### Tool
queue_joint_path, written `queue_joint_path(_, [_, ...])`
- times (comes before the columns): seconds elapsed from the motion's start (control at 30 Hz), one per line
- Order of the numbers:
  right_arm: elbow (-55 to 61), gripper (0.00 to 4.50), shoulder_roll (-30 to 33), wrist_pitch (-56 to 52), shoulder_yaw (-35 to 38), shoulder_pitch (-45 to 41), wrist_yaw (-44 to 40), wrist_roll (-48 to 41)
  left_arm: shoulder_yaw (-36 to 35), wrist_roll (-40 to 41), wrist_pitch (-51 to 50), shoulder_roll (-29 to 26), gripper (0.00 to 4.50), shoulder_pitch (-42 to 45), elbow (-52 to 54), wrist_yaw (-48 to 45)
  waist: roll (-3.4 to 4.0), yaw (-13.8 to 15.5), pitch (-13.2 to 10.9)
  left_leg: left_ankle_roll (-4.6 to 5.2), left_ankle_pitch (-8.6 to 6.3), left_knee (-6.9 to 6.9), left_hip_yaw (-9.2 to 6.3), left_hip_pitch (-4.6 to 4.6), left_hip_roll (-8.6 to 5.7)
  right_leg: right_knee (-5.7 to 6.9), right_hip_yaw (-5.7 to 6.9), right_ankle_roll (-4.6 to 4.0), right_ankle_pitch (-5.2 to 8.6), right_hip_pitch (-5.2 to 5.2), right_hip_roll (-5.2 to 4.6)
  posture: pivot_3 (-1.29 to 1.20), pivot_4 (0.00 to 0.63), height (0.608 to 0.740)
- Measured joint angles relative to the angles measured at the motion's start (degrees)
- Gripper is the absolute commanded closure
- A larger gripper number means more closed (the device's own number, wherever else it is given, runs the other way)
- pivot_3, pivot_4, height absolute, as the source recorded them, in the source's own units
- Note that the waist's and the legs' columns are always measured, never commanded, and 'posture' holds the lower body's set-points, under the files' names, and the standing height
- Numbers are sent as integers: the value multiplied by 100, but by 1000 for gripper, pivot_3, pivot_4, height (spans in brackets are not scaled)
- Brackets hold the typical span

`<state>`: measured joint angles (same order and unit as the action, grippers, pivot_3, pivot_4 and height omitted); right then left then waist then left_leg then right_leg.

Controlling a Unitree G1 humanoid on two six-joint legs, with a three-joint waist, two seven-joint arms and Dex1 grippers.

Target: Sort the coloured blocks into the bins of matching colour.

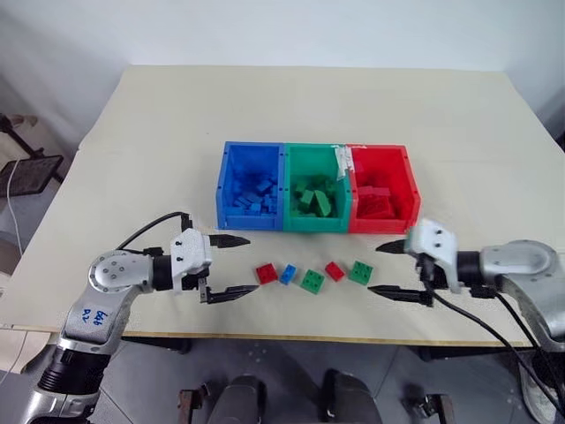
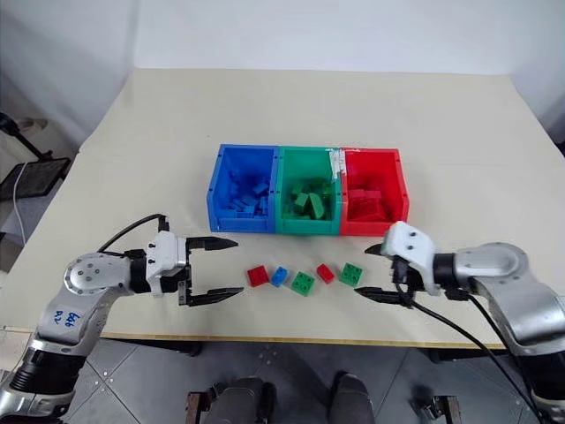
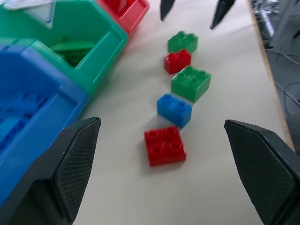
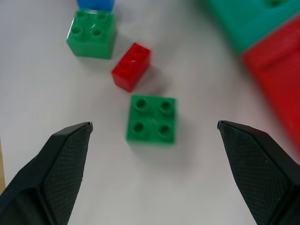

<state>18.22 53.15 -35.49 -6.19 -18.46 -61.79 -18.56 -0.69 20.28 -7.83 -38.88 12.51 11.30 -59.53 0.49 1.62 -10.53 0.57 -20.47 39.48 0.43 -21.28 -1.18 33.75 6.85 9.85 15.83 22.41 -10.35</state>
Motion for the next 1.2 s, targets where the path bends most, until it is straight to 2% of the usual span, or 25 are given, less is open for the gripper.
queue_joint_path(0.13, [-6, 1276, -168, -144, -599, -138, 265, 399, -89, 48, -137, -28, 0, -241, 321, 73, 0, -21, 0, -2, -1, -1, 2, 1, 0, 2, -1, 0, 0, 2, 0, 0, 150, 740])
queue_joint_path(0.3, [157, 2961, -97, -2, -735, -132, 309, 671, -198, 78, -230, -65, 0, -451, 479, 149, -1, -16, 1, -2, -1, 5, 3, 5, 2, 4, -1, 0, 0, -2, 1, 0, 150, 740])
queue_joint_path(0.33, [189, 3027, -93, 6, -737, -124, 315, 710, -226, 78, -230, -65, 0, -451, 490, 168, -1, -16, 1, -2, -1, 8, 4, 5, 1, 4, -3, 0, 0, -3, 1, 0, 150, 740])
queue_joint_path(0.5, [188, 3020, -102, -15, -676, -111, 362, 699, -285, 78, -217, -50, 0, -451, 495, 258, -1, -20, 1, -2, -1, 8, 5, 5, 1, 5, -3, 0, 0, -3, 1, 0, 150, 740])
queue_joint_path(0.57, [28, 3020, -353, -122, -555, -307, 406, 535, -367, 79, -204, -49, 0, -513, 493, 323, -1, -29, 1, -2, -1, 9, 6, 5, 3, 7, -3, 0, 0, -2, 2, 0, 150, 740])
queue_joint_path(0.73, [-776, 3020, -1564, -271, -78, -2051, 870, 112, -902, 218, -237, -45, 0, -740, 370, 545, 3, -188, -1, -7, -1, -1, 6, 12, 13, 17, -5, -5, -1, 8, 9, 0, 150, 740])
queue_joint_path(0.87, [-2199, 3020, -2279, 445, -305, -3043, 1302, 612, -1139, 293, -343, -56, 0, -978, 357, 606, -1, -187, 1, -10, -5, -6, 1, 9, 5, 15, 1, -4, -1, 8, 6, 0, 150, 740])
queue_joint_path(1.0, [-3432, 1717, -2729, 1044, -475, -3517, 1481, 962, -1226, 302, -356, -59, 0, -1063, 370, 637, -1, -184, 1, -10, -4, -12, -8, 6, 3, 14, 10, -4, -1, 8, 4, 0, 150, 740])
queue_joint_path(1.13, [-3866, 320, -2799, 1353, -470, -3610, 1457, 1048, -1283, 367, -483, -184, 0, -1194, 399, 605, -1, -246, 1, -10, -4, -20, -6, 9, 6, 15, 13, -4, -1, 11, 5, 0, 150, 740])
queue_joint_path(1.17, [-3882, 30, -2799, 1402, -460, -3610, 1448, 1054, -1298, 414, -519, -213, 0, -1219, 407, 590, 0, -265, 1, -11, -4, -22, -6, 10, 7, 16, 14, -4, -1, 12, 5, 0, 150, 740])
queue_joint_path(1.2, [-3865, 30, -2798, 1419, -445, -3608, 1420, 1040, -1302, 431, -531, -218, 0, -1221, 414, 582, 0, -286, 1, -11, -4, -22, -6, 10, 7, 16, 15, -4, -1, 12, 5, 0, 150, 740])
